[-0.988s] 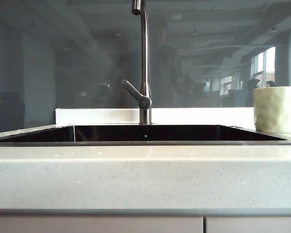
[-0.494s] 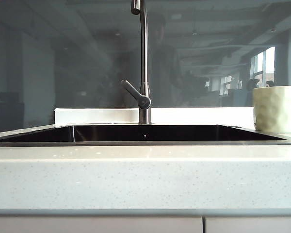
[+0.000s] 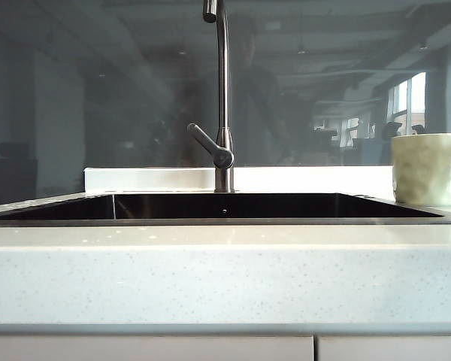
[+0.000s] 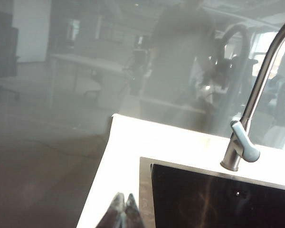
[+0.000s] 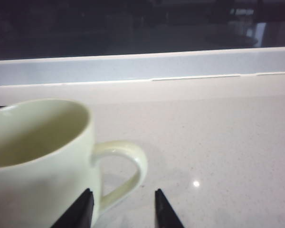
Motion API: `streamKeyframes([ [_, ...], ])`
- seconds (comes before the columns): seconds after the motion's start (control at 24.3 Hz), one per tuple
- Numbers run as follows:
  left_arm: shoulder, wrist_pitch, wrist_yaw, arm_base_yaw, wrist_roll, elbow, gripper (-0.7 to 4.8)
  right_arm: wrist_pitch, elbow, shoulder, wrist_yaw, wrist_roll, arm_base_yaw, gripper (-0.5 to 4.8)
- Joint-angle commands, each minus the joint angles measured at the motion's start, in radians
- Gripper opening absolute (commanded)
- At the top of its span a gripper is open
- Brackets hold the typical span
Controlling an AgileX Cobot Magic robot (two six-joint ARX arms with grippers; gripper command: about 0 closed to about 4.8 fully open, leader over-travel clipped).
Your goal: Pick up the mug next to the sink, go to the faucet to get some water, pour the water into the sink, and finally put the mug back to its place.
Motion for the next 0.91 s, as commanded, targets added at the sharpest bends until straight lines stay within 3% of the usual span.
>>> streamKeyframes([
  [0.04, 0.026, 0.063, 0.022, 0.002, 0.004, 0.004, -0.05, 0.07, 0.047, 0.089, 0.0, -0.002, 0.003, 1.8],
  [0.91, 0.026, 0.066, 0.026, 0.002, 0.004, 0.004, -0.05, 0.119, 0.182, 0.292, 0.01, -0.038, 0.002, 1.8],
])
